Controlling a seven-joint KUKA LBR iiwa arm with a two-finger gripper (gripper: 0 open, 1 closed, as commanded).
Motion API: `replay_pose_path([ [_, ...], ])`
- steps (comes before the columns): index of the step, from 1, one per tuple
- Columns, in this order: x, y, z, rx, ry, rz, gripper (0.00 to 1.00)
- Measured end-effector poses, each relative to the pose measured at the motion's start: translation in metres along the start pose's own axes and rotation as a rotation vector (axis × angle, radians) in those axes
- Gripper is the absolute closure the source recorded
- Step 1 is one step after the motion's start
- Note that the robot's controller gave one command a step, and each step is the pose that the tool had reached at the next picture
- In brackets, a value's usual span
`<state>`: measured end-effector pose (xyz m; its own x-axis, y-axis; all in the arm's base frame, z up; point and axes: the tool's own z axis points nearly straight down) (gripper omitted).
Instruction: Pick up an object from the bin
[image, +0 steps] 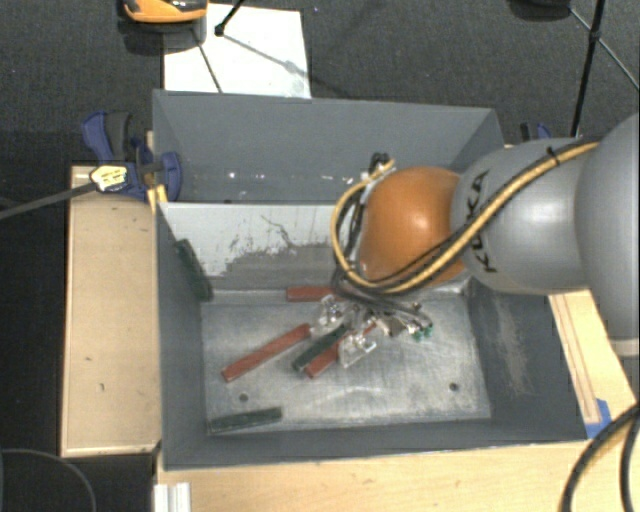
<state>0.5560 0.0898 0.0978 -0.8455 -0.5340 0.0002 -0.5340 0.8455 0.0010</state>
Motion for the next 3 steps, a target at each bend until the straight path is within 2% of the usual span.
replay_pose_path([
  [1, -0.0019, -0.0009, -0.0084, 0.003, -0.006, 0.0, 1.0],
  [3, -0.0009, -0.0001, -0.015, 0.0, -0.001, 0.001, 1.0],
])
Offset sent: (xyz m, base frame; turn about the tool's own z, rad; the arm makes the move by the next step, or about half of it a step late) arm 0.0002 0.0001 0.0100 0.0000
